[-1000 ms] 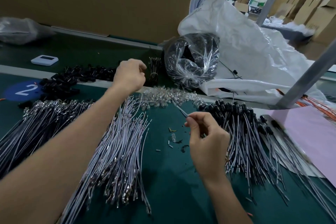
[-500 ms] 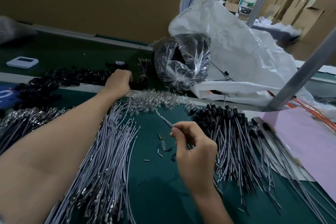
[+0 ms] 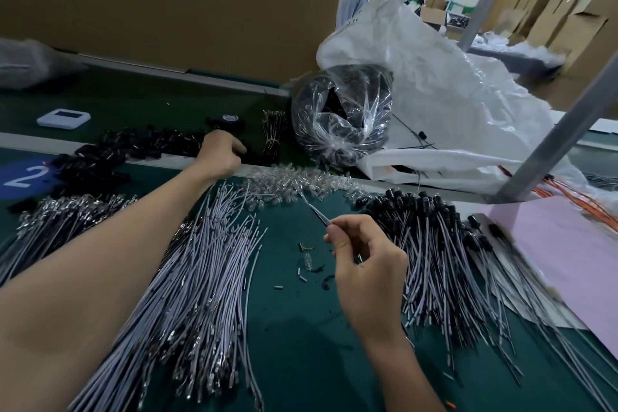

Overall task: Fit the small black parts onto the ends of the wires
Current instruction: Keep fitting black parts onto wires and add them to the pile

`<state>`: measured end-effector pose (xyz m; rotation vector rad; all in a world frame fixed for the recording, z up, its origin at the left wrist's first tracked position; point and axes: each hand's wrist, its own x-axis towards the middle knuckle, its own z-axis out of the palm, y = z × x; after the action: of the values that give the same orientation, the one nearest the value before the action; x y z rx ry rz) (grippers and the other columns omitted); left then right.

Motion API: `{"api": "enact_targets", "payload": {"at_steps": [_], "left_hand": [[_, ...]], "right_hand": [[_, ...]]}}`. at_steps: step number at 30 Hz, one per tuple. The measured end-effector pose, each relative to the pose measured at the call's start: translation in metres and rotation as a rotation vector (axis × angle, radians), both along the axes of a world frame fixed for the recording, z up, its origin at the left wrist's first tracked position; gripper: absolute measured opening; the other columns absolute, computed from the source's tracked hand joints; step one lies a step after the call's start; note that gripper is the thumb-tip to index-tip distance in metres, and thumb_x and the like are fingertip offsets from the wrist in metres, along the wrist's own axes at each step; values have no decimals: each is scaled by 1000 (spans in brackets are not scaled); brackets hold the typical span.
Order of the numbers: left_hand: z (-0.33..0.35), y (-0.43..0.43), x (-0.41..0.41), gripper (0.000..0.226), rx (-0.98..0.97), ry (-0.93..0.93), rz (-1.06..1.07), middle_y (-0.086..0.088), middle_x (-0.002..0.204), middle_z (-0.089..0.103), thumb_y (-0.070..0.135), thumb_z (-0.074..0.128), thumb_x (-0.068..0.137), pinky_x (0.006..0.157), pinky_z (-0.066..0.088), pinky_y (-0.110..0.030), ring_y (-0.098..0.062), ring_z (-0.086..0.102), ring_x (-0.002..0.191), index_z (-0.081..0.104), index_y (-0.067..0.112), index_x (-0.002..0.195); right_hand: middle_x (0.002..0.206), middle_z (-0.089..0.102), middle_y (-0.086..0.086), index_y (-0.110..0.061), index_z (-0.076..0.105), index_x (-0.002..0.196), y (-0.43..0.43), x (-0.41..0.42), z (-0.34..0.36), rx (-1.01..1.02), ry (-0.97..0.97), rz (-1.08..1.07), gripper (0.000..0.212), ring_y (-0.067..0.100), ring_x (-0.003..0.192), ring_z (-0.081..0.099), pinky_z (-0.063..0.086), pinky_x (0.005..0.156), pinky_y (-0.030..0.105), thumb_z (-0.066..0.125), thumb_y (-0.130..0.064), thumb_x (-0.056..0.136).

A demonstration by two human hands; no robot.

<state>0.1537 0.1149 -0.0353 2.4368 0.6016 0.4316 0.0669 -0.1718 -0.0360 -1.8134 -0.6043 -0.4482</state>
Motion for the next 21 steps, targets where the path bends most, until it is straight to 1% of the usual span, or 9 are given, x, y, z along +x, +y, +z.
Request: {"api": "enact_targets", "payload": {"at_steps": [3,7,9,11,13,15,17,18,21], "left_hand": [[-1,-2,-8,35,58,77,-47,-19,123,66,-13,49,87,96,48,-32,-31,61,112,73,0,109],[-2,-2,-17,29,130,124,-52,-17,117,68,-9,56,86,88,54,-35,-30,64,103,71,1,108],[3,-4,-20,24,139,78,-33,-16,114,68,-5,58,88,90,53,-39,-29,63,103,70,3,107],[10,-14,-29,21,84,-82,19,-11,109,69,2,62,91,90,52,-37,-26,63,100,68,8,110],[18,-34,-47,22,-167,-276,74,-1,100,70,7,64,92,81,50,-27,-16,63,88,70,17,111],[26,-60,-75,25,-625,-399,34,3,93,74,5,62,93,71,50,-20,-10,64,81,73,24,103],[31,-85,-103,25,-1080,-473,-50,-3,93,77,-1,60,88,66,54,-18,-12,70,82,74,17,98],[32,-96,-114,24,-1245,-509,-90,-7,93,77,-2,61,82,66,56,-18,-14,72,82,73,11,98],[28,-118,-131,30,-1460,-598,-112,-14,92,76,4,62,71,66,57,-19,-18,73,80,68,1,100]], "right_hand": [[70,67,-11,-18,68,85,0,-1,0,0,7,11,10,7,68,63,45,59,11,67,-9,91],[70,67,-11,-16,68,85,0,-1,1,0,11,12,9,7,68,63,46,58,12,66,-9,91],[70,67,-11,-17,68,84,-1,-1,2,17,30,-2,10,7,67,63,46,58,12,67,-10,91],[69,68,-10,-20,67,83,-2,0,2,43,76,-4,12,7,66,63,47,58,14,67,-11,91],[69,67,-10,-22,66,82,-4,3,2,65,138,2,14,7,64,61,48,58,17,67,-12,91],[68,63,-11,-24,66,81,-5,5,3,57,173,12,15,5,60,56,43,56,15,67,-13,92],[68,63,-11,-24,66,80,-5,5,5,53,192,55,15,4,58,52,41,54,15,67,-13,91],[69,64,-10,-24,67,79,-4,3,5,58,195,80,16,5,58,52,42,54,16,68,-13,91],[71,67,-8,-25,70,79,-2,-1,8,83,173,126,16,10,62,59,48,57,18,72,-12,88]]}}
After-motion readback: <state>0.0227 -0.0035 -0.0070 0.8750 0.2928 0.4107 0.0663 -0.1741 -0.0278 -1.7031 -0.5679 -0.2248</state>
